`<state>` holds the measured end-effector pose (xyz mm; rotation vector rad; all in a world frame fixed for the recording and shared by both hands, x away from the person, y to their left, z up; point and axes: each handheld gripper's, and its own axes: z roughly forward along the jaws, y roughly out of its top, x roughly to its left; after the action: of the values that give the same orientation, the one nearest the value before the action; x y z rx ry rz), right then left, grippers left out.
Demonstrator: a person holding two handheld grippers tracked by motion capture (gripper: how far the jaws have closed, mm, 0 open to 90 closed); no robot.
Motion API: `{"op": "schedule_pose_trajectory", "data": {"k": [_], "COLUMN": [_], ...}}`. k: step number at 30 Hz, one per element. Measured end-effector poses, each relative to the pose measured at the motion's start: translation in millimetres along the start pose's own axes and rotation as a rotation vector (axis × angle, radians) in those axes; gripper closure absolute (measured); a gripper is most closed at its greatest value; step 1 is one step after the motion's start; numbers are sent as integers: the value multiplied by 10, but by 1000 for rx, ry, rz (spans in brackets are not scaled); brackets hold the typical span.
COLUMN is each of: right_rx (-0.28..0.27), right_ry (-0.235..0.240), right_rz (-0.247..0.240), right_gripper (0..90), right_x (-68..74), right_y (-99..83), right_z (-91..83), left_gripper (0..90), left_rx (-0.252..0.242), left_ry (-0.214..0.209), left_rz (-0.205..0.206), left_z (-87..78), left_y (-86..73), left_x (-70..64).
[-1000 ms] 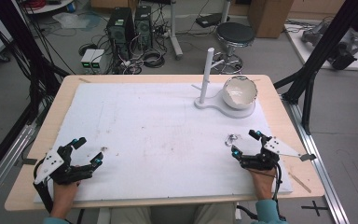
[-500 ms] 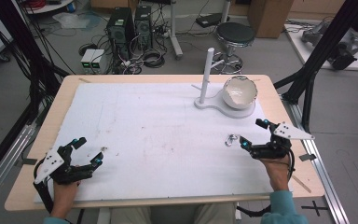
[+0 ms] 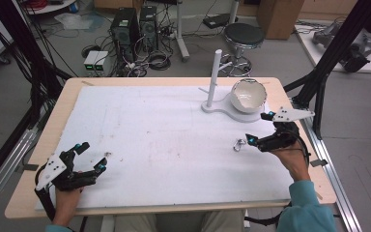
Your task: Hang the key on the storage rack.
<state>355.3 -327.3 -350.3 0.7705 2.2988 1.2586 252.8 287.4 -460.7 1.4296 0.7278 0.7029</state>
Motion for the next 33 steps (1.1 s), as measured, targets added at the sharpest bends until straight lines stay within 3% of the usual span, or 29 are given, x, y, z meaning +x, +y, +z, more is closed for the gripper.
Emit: {"op": "schedule_pose_trajectory", "data": {"k": [1, 5, 10, 20, 28, 33], "right_rx": [54, 156, 205, 377, 437, 515], "right_ry": [13, 27, 51, 99, 116, 154], "right_rz": [-10, -41, -51, -101, -123, -156], "right_gripper": [6, 6, 6, 6, 13, 13], "right_x": [-44, -94, -122, -168, -191, -176], "right_y": [32, 96, 144, 85, 45, -18], "right_z": [41, 120, 200, 440, 556, 664], "left_gripper": [136, 136, 136, 136, 136, 136], "left_rx": [-1, 2, 0, 5, 3, 3], "left_ry": [1, 0, 0, -1, 0, -1], "left_rz": [-1, 1, 0, -2, -1, -3], "left_z": [1, 1, 3, 6, 7, 8], "left_y": [0, 0, 0, 1, 1, 1], "left_x": [-1, 1, 0, -1, 0, -2]}}
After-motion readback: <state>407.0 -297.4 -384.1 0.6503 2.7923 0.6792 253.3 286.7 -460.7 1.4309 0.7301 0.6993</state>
